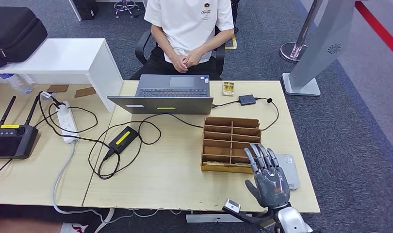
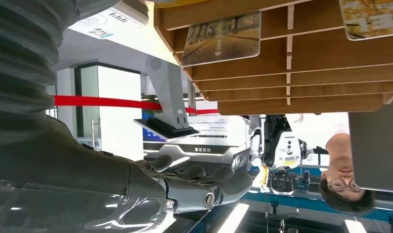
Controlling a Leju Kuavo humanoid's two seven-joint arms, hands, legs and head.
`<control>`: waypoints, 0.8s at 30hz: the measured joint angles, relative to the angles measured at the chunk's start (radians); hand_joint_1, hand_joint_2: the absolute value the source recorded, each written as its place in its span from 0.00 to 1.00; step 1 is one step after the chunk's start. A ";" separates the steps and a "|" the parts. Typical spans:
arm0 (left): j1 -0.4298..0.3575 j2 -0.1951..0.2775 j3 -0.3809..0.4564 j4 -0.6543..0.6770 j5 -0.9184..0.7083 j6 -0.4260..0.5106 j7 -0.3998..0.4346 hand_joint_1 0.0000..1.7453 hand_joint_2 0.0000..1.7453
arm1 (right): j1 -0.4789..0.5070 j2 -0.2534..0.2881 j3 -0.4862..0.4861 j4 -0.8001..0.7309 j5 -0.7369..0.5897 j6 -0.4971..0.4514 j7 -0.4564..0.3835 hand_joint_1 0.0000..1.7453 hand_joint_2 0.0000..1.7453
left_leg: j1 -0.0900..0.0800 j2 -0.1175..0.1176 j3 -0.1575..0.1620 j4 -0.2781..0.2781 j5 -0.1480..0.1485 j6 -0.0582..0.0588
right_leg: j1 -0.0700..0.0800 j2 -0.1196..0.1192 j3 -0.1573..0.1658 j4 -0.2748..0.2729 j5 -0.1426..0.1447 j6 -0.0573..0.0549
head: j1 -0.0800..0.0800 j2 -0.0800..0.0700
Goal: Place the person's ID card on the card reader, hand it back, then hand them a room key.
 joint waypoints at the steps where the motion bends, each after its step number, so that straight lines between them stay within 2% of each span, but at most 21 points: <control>1: 0.000 0.000 -0.001 0.000 -0.002 0.009 -0.006 0.00 1.00 | -0.001 0.002 -0.004 0.004 0.002 0.000 0.000 0.00 1.00 | 0.000 0.000 0.000 0.000 0.000 0.000 | 0.000 0.000 0.000 0.000 0.000 0.000 | 0.000 0.000; 15: 0.003 0.002 -0.043 0.000 -0.043 0.090 -0.064 0.00 1.00 | -0.027 0.030 -0.033 0.061 0.015 0.000 -0.003 0.00 1.00 | 0.000 0.000 0.000 0.000 0.000 0.000 | 0.000 0.000 0.000 0.000 0.000 0.000 | 0.000 0.000; 24: 0.003 0.006 -0.061 0.000 -0.054 0.095 -0.066 0.00 1.00 | -0.069 0.057 -0.034 0.108 0.014 0.000 -0.011 0.00 1.00 | 0.000 0.000 0.000 0.000 0.000 -0.001 | 0.000 0.000 0.000 0.000 0.000 0.000 | 0.000 0.000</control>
